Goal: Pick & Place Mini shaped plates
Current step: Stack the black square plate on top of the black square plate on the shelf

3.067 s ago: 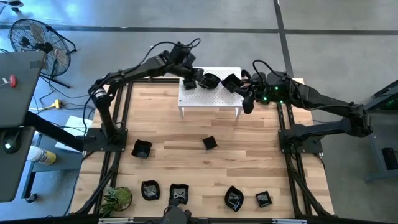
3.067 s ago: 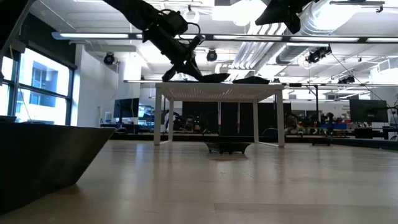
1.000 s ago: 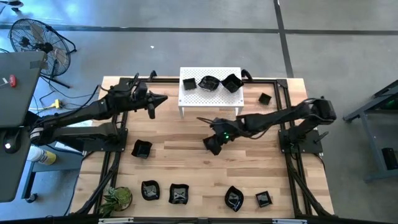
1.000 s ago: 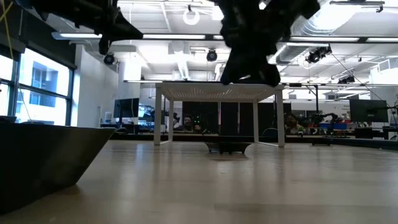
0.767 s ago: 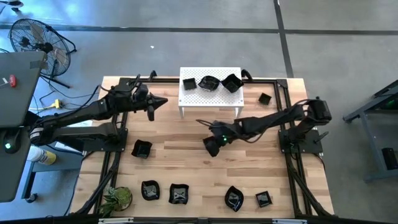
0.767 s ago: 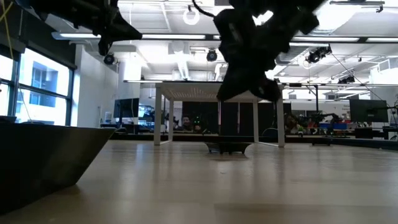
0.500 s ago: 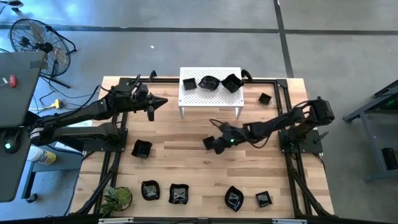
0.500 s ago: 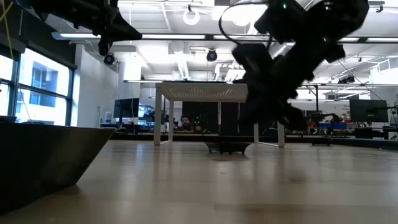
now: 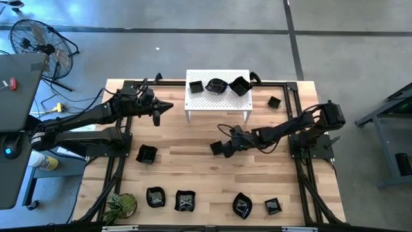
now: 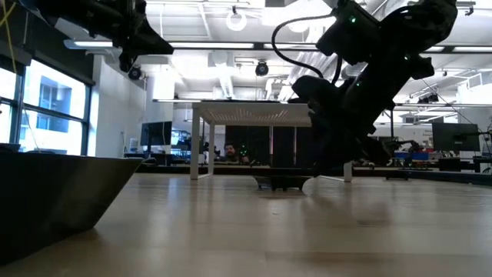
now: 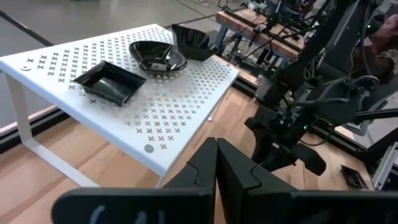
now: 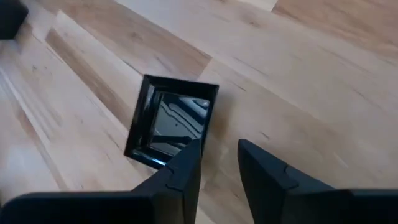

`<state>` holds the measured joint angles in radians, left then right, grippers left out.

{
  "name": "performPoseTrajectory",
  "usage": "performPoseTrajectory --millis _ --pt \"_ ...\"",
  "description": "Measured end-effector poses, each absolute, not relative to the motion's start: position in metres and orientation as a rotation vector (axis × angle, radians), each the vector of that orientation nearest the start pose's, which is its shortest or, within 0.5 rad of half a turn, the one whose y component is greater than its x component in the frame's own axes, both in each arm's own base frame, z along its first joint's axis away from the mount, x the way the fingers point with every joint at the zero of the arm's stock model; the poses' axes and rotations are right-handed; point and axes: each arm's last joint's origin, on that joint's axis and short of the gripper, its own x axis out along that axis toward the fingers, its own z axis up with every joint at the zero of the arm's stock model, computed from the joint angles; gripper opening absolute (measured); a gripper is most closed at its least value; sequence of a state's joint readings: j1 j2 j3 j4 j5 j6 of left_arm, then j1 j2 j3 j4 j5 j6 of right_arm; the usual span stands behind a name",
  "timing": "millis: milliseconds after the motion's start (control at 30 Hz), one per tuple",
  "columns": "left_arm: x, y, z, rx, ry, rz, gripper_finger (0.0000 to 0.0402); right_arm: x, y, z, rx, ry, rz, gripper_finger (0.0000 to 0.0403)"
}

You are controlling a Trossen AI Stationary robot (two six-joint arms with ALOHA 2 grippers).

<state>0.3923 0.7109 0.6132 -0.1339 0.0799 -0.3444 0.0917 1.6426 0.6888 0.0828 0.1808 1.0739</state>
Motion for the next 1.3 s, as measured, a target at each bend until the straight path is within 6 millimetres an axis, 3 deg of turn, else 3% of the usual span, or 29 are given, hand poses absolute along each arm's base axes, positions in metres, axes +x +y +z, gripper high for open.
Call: performPoseTrajectory --millis 333,667,1033,1300 --pt "0.151 0.061 0.287 -0.396 0.197 0.365 0.0 0.3 0.021 0.118 0.89 0.705 -0.483 0.0074" --pt "0.151 0.061 0.286 -0.399 0.205 0.367 0.0 0.301 0.014 0.116 0.919 0.703 -0.481 0.0093" --pt "0.151 0.06 0.285 -0.404 0.218 0.369 0.0 0.302 0.015 0.114 0.905 0.713 -0.457 0.0013" --pt "0.151 0.06 0.285 -0.404 0.218 0.369 0.0 0.302 0.015 0.114 0.892 0.721 -0.444 0.0011"
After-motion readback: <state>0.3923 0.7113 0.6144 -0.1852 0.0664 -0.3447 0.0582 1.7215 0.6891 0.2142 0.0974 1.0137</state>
